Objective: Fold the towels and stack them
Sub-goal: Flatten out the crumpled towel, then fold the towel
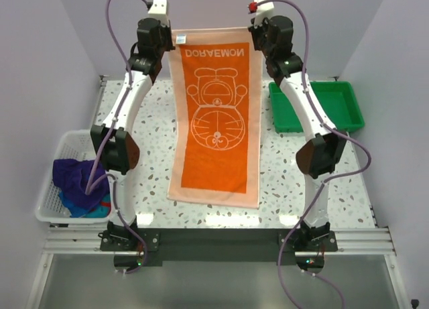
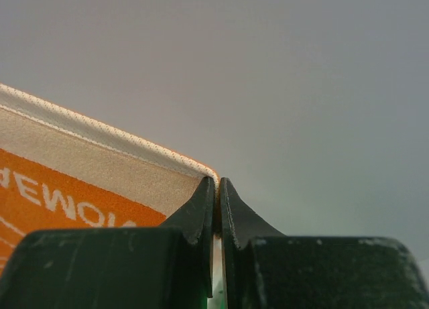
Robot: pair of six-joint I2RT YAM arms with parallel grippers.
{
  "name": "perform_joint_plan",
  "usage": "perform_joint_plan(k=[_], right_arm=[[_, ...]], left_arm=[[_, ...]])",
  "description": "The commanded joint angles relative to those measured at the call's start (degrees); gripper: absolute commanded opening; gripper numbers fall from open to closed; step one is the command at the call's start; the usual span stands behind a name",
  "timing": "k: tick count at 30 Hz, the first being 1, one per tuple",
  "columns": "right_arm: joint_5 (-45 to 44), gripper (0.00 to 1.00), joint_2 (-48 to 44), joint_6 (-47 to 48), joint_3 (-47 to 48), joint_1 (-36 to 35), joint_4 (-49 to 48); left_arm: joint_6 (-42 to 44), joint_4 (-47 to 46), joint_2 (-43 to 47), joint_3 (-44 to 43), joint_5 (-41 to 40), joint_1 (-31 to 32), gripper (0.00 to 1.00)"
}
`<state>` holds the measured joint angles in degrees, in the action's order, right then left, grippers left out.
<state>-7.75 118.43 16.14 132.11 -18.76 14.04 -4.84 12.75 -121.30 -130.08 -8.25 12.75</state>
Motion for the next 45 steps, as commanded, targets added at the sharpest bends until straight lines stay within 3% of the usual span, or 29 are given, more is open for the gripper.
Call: perform_joint_plan(k=[1, 7, 17, 23, 35, 45], right_arm=[[-1.05, 0.0, 1.7, 0.12, 1.31, 2.94, -8.85], [0.1, 0.0, 3.13, 0.56, -5.54, 3.65, -12.63], [2.3, 0.0, -5.4, 2.4, -23.03, 3.73, -6.59], [0.63, 0.0, -10.41, 3.98, -30.07, 3.82, -3.15], [-0.61, 0.0, -19.98, 6.54, -37.54, 3.91, 2.82], [2.39, 0.0, -26.41, -3.82, -49.39, 3.65, 10.03]], left_arm=[[-1.48, -8.18, -1.04, 0.0, -2.74, -3.79, 0.0], [-4.12, -10.11, -3.6, 3.86, 2.79, -5.9, 0.0], [-5.27, -13.98, 11.14, 32.39, 13.07, -5.81, 0.0], [-6.67, -13.46, 19.33, 44.28, 16.59, -5.81, 0.0], [-6.76, -2.04, 26.36, 48.42, 16.43, -5.55, 0.0], [-10.26, 3.77, 31.56, 58.7, 12.47, -3.0, 0.0]])
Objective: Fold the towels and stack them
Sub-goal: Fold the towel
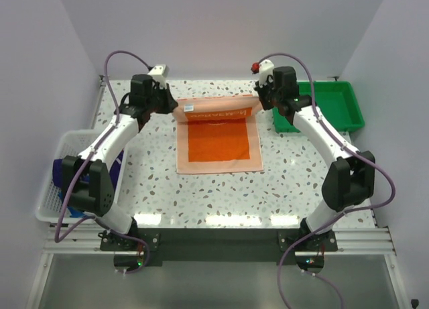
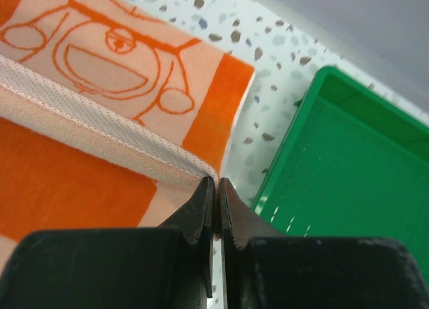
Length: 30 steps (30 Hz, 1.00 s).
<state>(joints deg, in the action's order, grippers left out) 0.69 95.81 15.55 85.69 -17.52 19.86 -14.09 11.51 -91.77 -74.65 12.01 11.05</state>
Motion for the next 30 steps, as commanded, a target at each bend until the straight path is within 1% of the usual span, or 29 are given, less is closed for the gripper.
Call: perform_joint_plan(k=[1, 4, 7, 9, 11, 17, 22, 26, 30], right_arm=[[-6.57, 0.0, -4.05, -4.29, -4.03, 2.4, 4.66], [-6.67, 0.0, -4.84, -9.3, -8.86, 2.4, 5.02], [-4.83, 0.0, -4.06, -14.13, -13.17, 2.4, 4.66], [-4.64, 0.0, -3.18, -17.03, -15.1, 2.4, 4.49], [-4.29, 0.0, -1.51, -17.83, -15.9, 2.4, 4.66], [-1.83, 0.0, 3.67, -19.77, -17.75, 2.4, 5.36], [-2.8, 0.0, 7.02, -20.03, -17.4, 2.49, 6.07], [-3.15, 0.0, 7.55, -20.3, -16.96, 2.4, 6.33], [-4.38, 0.0, 4.66, -20.03, -15.21, 2.49, 7.65]], left_arm=[[-1.64, 4.93, 2.2, 4.59, -7.27, -0.6, 0.0], [-2.96, 5.1, 2.38, 10.99, -7.26, 1.6, 0.0], [-4.45, 5.19, 0.98, 15.04, -8.67, 2.66, 0.0], [-5.59, 5.54, 0.01, 16.03, -9.46, 2.75, 0.0], [-6.13, 5.98, -1.56, 16.55, -10.42, 2.75, 0.0], [-5.95, 7.21, -4.91, 15.68, -11.83, 2.75, 0.0], [-5.95, 8.7, -7.98, 14.1, -11.75, 2.75, 0.0], [-5.08, 11.42, -7.99, 12.34, -14.64, 2.75, 0.0], [-4.72, 13.36, -4.84, 8.4, -16.23, 2.75, 0.0]])
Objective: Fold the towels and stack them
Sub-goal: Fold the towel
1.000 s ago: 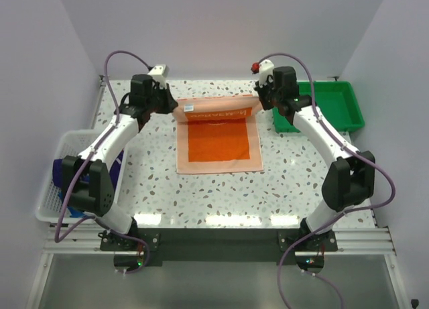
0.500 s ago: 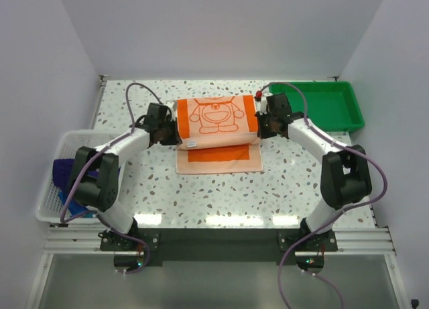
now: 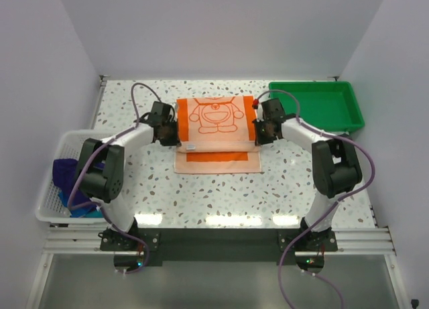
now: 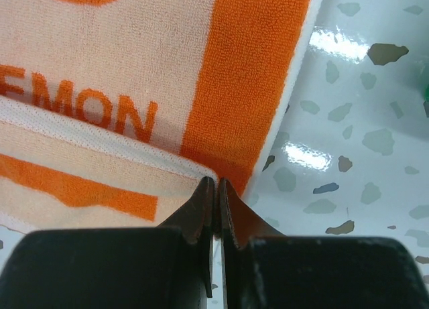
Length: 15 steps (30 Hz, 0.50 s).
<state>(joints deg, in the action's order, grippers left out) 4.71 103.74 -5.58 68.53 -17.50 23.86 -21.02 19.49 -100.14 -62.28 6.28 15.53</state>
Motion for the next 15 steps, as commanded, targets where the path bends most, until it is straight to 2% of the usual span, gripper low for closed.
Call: perform_joint_plan(k=[1, 9, 15], right_arm=[[-8.92, 0.0, -3.89, 1.1, 2.56, 2.47, 4.52], [-7.97, 0.0, -11.8, -1.71, 5.03, 2.38, 8.22], [-6.38, 0.0, -17.43, -4.26, -1.81, 2.03, 8.23]], left_arm=[[2.38, 6.43, 4.07, -4.86, -10.76, -1.73, 0.0], [2.56, 9.78, 9.86, -8.21, -11.03, -1.56, 0.0], [3.09, 9.7, 13.56, -3.57, -12.35, -1.2, 0.0]])
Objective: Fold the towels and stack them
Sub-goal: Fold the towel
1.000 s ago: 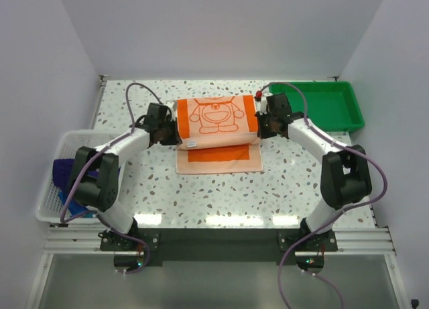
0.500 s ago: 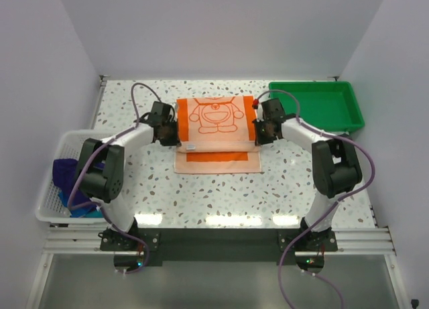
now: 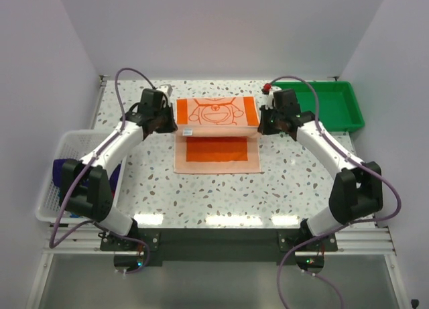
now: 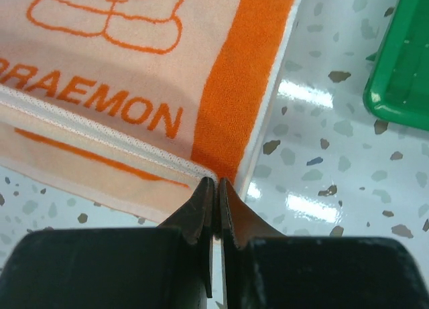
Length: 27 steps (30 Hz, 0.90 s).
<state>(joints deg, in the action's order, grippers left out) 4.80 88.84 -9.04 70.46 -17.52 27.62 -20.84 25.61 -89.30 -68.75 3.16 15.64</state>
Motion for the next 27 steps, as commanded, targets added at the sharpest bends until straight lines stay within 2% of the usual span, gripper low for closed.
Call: perform_joint_plan(k=[1, 6, 12, 20, 27], right_arm=[[-6.38, 0.0, -2.88, -0.98, -4.96, 2.14, 3.59], [-4.97, 0.0, -0.78, -2.65, -10.25, 2.14, 1.74], [-4.97, 0.0, 4.41, -2.56, -10.43, 2.14, 0.95], [-3.48, 0.0, 9.07, -3.27, -11.13, 2.14, 0.07], [-4.44, 0.0, 6.18, -3.18, -8.85, 2.05, 1.39]], left_arm=[[2.74, 2.97, 2.81, 3.88, -8.35, -1.14, 0.0], [0.89, 1.12, 0.53, 10.2, -7.82, -0.08, 0.0], [-0.52, -1.52, -1.93, 13.9, -8.34, 0.09, 0.0], [-1.57, -2.31, -4.39, 16.19, -8.34, 0.97, 0.0], [-1.4, -1.09, -1.94, 13.82, -9.57, 1.06, 0.0]])
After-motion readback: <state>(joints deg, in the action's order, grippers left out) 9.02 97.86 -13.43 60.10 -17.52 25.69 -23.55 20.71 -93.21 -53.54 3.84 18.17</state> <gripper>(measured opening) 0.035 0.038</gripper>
